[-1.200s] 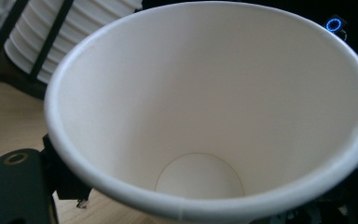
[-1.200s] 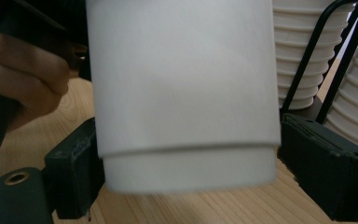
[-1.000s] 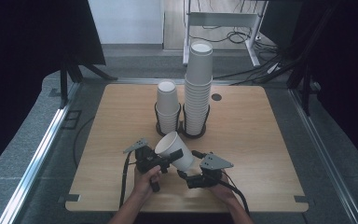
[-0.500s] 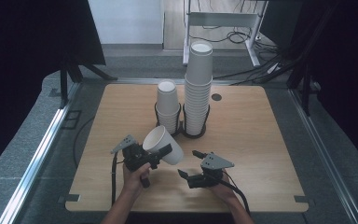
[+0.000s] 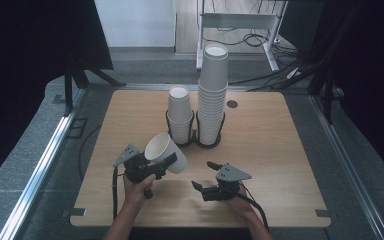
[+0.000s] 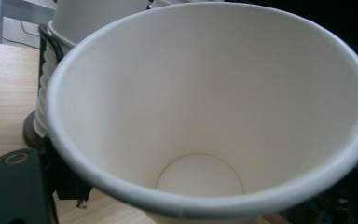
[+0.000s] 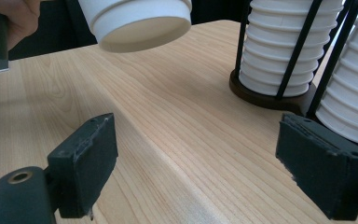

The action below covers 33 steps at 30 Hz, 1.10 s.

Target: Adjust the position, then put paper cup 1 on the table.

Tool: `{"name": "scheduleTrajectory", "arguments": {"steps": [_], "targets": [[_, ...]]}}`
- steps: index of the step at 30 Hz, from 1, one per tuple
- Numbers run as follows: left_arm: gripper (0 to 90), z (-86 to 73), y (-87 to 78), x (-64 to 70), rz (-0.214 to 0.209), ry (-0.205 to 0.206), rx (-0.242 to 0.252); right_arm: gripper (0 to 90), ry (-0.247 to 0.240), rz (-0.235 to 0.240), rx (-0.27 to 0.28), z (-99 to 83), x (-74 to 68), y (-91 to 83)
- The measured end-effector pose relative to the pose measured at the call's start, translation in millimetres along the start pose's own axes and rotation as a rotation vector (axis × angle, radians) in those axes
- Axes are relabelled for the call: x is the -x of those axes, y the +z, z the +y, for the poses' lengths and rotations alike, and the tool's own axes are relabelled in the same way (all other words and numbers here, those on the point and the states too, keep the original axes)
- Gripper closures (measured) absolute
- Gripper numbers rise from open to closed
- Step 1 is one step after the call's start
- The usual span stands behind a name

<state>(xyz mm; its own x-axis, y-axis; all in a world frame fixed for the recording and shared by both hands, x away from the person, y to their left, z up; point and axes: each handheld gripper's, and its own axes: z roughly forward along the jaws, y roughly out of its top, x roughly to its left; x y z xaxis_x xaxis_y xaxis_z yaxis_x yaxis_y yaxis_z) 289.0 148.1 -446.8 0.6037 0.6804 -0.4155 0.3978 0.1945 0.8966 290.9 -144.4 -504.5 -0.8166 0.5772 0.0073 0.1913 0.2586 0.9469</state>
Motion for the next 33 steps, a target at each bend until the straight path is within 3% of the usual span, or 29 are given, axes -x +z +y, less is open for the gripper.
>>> {"name": "scheduleTrajectory", "arguments": {"steps": [8, 22, 25, 26, 33], "targets": [[15.2, 1.8, -4.4, -2.6, 0.070, 0.066, -0.010, 12.7, -0.001, -0.003, -0.003, -0.3, 1.0, -0.3], [15.0, 3.6, -12.7, -18.1, 0.191, 0.109, -0.008, 12.8, 0.001, -0.010, -0.012, -2.3, 2.4, -0.5], [15.0, 3.6, -13.7, -21.2, 0.240, 0.133, -0.018, 12.8, 0.001, -0.011, -0.013, -2.5, 2.4, -0.6], [15.0, 3.4, -14.4, -24.0, 0.277, 0.145, -0.025, 12.8, 0.000, -0.011, -0.014, -2.7, 2.6, -0.6], [15.0, 2.4, -18.3, -33.0, 0.351, 0.173, -0.045, 12.9, -0.001, -0.015, -0.015, -2.8, 3.6, -0.3]]}}
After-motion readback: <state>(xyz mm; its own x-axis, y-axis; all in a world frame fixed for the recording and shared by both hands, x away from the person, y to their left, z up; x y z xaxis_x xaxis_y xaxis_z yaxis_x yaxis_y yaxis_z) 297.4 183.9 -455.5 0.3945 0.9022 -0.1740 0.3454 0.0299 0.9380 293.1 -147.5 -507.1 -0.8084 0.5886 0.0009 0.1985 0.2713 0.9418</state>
